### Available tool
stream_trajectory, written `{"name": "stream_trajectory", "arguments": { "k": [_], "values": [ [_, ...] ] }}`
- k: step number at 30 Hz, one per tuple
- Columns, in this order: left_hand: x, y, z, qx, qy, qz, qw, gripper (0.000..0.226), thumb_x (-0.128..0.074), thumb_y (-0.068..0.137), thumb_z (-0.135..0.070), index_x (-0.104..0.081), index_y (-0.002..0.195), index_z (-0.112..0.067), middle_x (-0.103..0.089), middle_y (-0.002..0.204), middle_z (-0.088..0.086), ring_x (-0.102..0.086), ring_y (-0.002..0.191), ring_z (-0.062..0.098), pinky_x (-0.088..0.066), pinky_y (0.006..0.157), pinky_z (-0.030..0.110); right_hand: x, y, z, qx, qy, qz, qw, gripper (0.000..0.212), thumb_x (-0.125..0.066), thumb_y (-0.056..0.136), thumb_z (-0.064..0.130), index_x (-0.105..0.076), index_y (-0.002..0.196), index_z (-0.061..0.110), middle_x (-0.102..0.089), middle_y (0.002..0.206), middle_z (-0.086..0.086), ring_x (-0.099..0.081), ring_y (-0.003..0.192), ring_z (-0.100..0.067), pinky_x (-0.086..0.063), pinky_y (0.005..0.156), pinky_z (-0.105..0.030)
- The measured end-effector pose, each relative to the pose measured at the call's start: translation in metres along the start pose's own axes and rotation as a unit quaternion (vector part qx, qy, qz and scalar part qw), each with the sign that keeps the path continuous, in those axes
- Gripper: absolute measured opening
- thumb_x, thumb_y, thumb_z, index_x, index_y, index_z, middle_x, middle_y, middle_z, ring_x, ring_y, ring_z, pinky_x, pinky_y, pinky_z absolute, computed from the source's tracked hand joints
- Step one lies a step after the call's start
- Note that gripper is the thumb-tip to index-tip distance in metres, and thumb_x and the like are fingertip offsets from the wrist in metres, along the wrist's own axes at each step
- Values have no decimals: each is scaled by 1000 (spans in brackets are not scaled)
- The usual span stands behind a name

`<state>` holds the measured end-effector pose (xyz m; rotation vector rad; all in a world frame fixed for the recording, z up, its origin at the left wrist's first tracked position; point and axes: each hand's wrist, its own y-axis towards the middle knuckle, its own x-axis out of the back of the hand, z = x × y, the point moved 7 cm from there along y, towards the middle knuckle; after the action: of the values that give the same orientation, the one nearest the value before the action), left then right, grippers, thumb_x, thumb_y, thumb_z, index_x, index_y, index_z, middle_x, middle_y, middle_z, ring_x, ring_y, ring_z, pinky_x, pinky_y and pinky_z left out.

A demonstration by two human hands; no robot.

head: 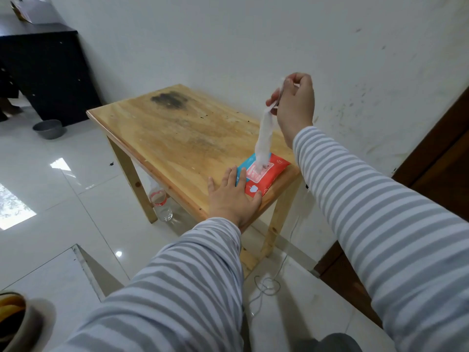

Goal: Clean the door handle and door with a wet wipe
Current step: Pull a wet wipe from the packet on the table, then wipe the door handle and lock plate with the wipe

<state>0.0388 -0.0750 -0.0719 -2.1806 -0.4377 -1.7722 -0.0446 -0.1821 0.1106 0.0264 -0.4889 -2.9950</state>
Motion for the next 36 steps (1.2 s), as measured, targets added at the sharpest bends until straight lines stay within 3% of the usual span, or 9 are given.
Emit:
{"name": "stream_trajectory", "arguments": {
  "k": [3, 9, 13, 17, 22, 29, 32, 34, 36],
  "values": [
    [0, -2, 0, -1, -1, -6, 1000, 76, -16, 95, -64, -1, 158, -25, 2, 166, -1, 4, 151, 15, 4, 119, 57, 3, 5, 14, 44, -34, -5, 998, 17, -35, 96, 10, -44, 85, 21, -53, 67, 2, -57, 58, -14, -51, 66, -34],
    [-1, -1, 0, -1, 1, -10, 1000, 74, -16, 95, -63, -5, 158, -27, 1, 166, -1, 4, 151, 14, 3, 118, 57, -14, -2, -27, 59, -271, 114, 954, 18, -44, 94, 28, -58, 98, 18, -60, 105, -10, -54, 96, -23, -44, 92, -33],
    [-1, -1, -1, -5, -3, -11, 1000, 72, -17, 95, -62, -9, 158, -29, 1, 166, -2, 5, 151, 13, 4, 118, 57, -13, -12, -93, -6, -483, 198, 853, 28, -45, 90, 34, -58, 113, 25, -53, 124, -5, -42, 120, -26, -34, 96, -36],
    [-1, 0, 1, 0, -19, -16, 1000, 71, -21, 95, -61, -12, 158, -29, -1, 166, -2, 3, 151, 12, 4, 118, 56, -8, -35, -130, -28, -569, 282, 772, 38, -39, 94, 36, -54, 127, 25, -51, 132, -7, -40, 125, -27, -28, 102, -36],
    [1, 4, 0, 1, -17, -15, 1000, 73, -18, 95, -61, -6, 158, -26, -1, 166, -1, 3, 151, 13, 4, 118, 56, 1, -45, -128, 16, -533, 236, 812, 34, -41, 97, 25, -59, 126, 25, -47, 132, -7, -38, 120, -28, -33, 103, -38],
    [0, 2, 1, 5, -17, -6, 1000, 75, -17, 94, -64, -3, 158, -27, 0, 166, -3, 4, 151, 12, 5, 118, 55, -11, -61, -123, 96, -597, 288, 743, 35, -42, 92, 47, -64, 116, 35, -55, 127, 1, -43, 117, -25, -36, 102, -42],
    [-1, 2, 2, 6, -17, -6, 1000, 76, -19, 94, -64, -4, 158, -26, 1, 165, -3, 4, 151, 12, 5, 118, 55, -14, -71, -124, 90, -596, 336, 723, 28, -49, 93, 41, -65, 115, 33, -54, 127, 0, -44, 118, -25, -35, 102, -44],
    [-1, 0, 2, 4, -17, -6, 1000, 76, -18, 95, -64, -3, 158, -25, 2, 166, -2, 5, 151, 13, 5, 118, 56, -10, -71, -120, 78, -556, 329, 759, 25, -55, 90, 29, -67, 111, 27, -57, 124, -2, -51, 114, -24, -41, 97, -39],
    [1, -2, 0, -9, -17, -6, 1000, 74, -18, 95, -64, 2, 158, -28, 7, 165, -1, 8, 151, 15, 5, 118, 58, 7, -64, -113, 15, -456, 262, 851, 21, -54, 89, 15, -68, 103, 21, -61, 116, -4, -57, 104, -23, -47, 89, -32]
  ]
}}
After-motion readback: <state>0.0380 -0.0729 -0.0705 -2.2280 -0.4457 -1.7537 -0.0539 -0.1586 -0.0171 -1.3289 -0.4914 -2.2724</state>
